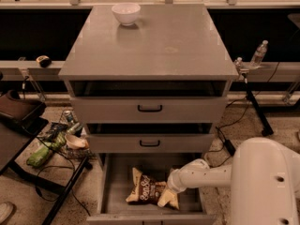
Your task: Pick brown chip bag from bottom drawer and place on counter
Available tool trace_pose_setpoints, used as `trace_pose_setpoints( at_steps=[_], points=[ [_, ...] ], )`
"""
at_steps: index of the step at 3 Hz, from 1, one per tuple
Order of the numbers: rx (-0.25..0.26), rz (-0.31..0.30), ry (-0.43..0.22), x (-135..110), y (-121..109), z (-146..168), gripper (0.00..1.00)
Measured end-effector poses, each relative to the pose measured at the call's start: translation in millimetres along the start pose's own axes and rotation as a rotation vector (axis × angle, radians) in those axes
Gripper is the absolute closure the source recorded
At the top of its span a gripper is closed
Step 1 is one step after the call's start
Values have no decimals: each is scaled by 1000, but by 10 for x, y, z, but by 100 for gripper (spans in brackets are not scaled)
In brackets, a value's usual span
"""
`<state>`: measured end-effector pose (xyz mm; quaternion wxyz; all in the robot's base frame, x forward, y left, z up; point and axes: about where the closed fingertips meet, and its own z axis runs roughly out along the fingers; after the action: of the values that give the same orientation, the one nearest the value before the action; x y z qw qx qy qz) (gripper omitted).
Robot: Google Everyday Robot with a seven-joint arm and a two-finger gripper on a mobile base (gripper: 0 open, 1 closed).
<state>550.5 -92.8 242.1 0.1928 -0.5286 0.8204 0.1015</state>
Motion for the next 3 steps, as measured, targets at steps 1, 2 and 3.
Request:
trace_pose_setpoints(
  at_steps=[1,2,3],
  points=[
    [-39,-29,-39,-4,152,592,4],
    [-82,-67,-33,-3,243,1011,27],
    [-140,-120,-59,-155,402,1254,50]
  ],
)
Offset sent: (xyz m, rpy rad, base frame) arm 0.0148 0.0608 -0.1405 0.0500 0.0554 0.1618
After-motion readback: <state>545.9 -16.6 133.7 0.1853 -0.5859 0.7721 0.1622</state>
